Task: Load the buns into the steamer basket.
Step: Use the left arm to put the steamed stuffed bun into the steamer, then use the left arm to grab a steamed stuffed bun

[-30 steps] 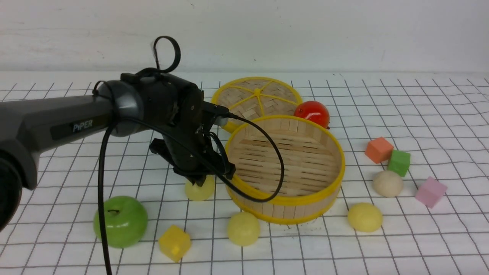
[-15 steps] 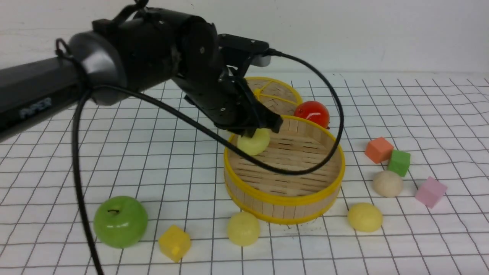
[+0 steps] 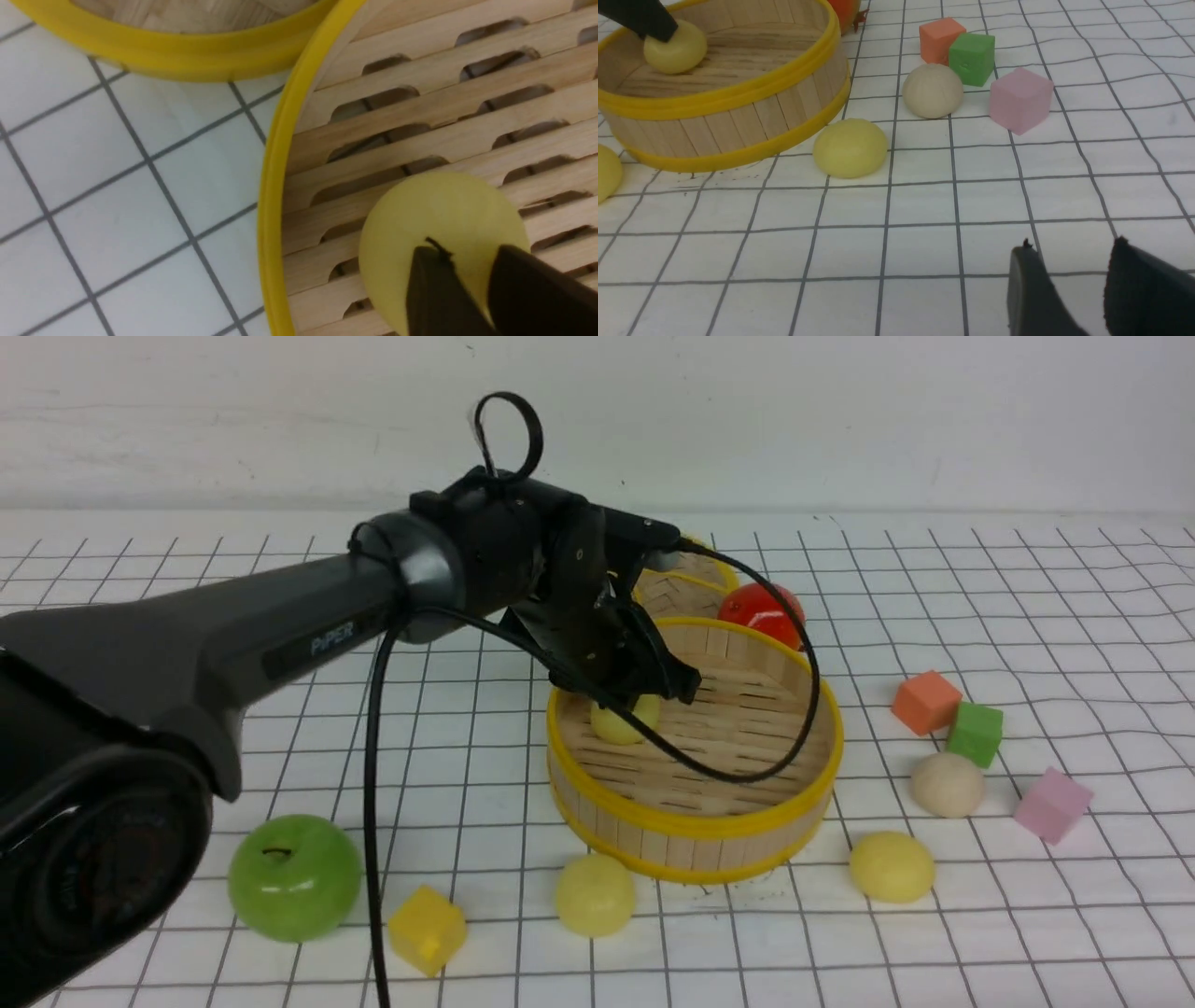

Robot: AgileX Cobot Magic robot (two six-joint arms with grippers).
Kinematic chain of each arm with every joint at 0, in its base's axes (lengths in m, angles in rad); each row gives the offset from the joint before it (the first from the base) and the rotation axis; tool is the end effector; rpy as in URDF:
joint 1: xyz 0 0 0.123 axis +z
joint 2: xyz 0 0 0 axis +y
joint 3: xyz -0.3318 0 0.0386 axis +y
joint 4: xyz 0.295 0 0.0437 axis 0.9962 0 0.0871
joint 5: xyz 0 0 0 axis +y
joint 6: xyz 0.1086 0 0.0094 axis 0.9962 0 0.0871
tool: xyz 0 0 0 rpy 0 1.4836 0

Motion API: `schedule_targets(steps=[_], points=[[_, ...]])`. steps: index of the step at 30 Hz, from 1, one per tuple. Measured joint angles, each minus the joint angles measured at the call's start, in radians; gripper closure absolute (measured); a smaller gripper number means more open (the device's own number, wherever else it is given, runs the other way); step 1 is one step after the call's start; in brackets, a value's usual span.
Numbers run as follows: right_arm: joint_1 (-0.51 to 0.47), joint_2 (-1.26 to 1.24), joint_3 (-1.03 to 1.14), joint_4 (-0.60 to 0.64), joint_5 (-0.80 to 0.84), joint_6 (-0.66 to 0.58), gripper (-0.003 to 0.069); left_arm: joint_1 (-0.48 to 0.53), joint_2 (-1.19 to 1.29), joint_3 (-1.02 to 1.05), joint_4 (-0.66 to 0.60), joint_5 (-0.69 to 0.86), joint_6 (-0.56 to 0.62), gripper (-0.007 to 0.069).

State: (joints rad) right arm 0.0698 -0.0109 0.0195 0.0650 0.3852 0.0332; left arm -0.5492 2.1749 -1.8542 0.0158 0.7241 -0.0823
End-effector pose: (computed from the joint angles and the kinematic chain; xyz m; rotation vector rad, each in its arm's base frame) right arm 0.0667 0.0073 0.1662 0.0054 1.8788 0.1351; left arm 0.4924 -0.3000 0.2334 0.5992 2.4731 -0.2330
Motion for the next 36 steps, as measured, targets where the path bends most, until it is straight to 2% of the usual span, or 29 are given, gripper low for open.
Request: schedule_targets(steps=[3,4,5,8,9,11,12,13,15,18,19,23,29,33,36], points=[[0.0,0.0,0.0,0.0,0.0,0.0,0.042,0.0,-0.014,-0.041,0.0,0.06,-0.059,0.0288],[0.0,0.0,0.0,0.0,0.0,0.0,0.042,0.0,-0.014,-0.044,0.0,0.065,-0.061,0.0288],[0.0,0.0,0.0,0.0,0.0,0.0,0.042,0.0,-0.045,-0.072,0.0,0.126,-0.082,0.0218],[0.0,0.0,0.0,0.0,0.0,0.0,0.042,0.0,-0.11,-0.081,-0.005,0.229,-0.093,0.0198],[0.0,0.0,0.0,0.0,0.0,0.0,0.042,0.0,-0.136,-0.072,-0.016,0.265,-0.096,0.0207],[0.0,0.0,0.0,0.0,0.0,0.0,0.042,-0.005,-0.207,-0.008,-0.037,0.348,-0.095,0.0284],[0.0,0.0,0.0,0.0,0.0,0.0,0.042,-0.015,-0.236,0.041,-0.045,0.377,-0.086,0.0347],[0.0,0.0,0.0,0.0,0.0,0.0,0.042,-0.018,-0.241,0.041,-0.045,0.377,-0.086,0.0347],[0.0,0.0,0.0,0.0,0.0,0.001,0.042,-0.072,-0.296,0.215,-0.056,0.367,-0.075,0.0519],[0.0,0.0,0.0,0.0,0.0,0.001,0.042,-0.122,-0.31,0.308,-0.058,0.323,-0.071,0.0613],[0.0,0.0,0.0,0.0,0.0,0.001,0.042,-0.154,-0.31,0.359,-0.057,0.289,-0.066,0.0638],[0.0,0.0,0.0,0.0,0.0,0.001,0.042,-0.198,-0.299,0.4,-0.031,0.229,-0.064,0.0637],[0.0,0.0,0.0,0.0,0.0,0.001,0.042,-0.196,-0.284,0.401,0.011,0.192,-0.076,0.0531],[0.0,0.0,0.0,0.0,0.0,0.001,0.042,-0.196,-0.261,0.401,0.065,0.169,-0.115,0.0403],[0.0,0.0,0.0,0.0,0.0,0.001,0.042,-0.196,-0.24,0.401,0.095,0.156,-0.139,0.0342]])
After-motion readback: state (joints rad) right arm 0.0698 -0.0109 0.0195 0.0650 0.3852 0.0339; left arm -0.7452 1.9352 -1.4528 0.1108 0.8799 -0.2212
